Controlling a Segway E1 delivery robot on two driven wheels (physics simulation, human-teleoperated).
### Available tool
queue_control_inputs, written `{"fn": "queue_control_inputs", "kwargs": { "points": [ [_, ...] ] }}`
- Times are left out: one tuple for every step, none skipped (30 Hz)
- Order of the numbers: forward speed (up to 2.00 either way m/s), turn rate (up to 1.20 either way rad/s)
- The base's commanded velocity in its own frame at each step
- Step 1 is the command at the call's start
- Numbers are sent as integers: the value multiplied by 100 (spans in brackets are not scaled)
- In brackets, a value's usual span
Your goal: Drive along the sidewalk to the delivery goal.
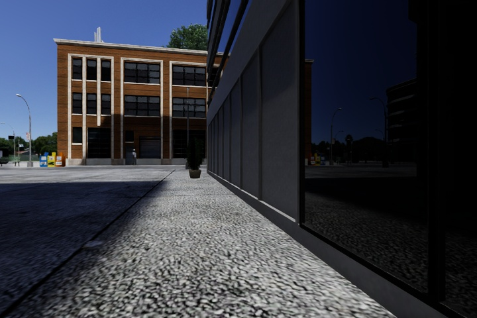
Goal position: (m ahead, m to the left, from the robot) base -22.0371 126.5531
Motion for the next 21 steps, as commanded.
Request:
{"fn": "queue_control_inputs", "kwargs": {
  "points": [
    [0, 0],
    [0, 0],
    [0, 0],
    [0, 0],
    [0, 0],
    [0, 0],
    [0, 0],
    [0, 0],
    [0, 0],
    [0, 0],
    [0, 0],
    [0, 0],
    [0, 0],
    [0, 0],
    [0, 0],
    [0, 0],
    [0, 0],
    [0, 0],
    [0, 0],
    [0, 0],
    [0, 0]
  ]
}}
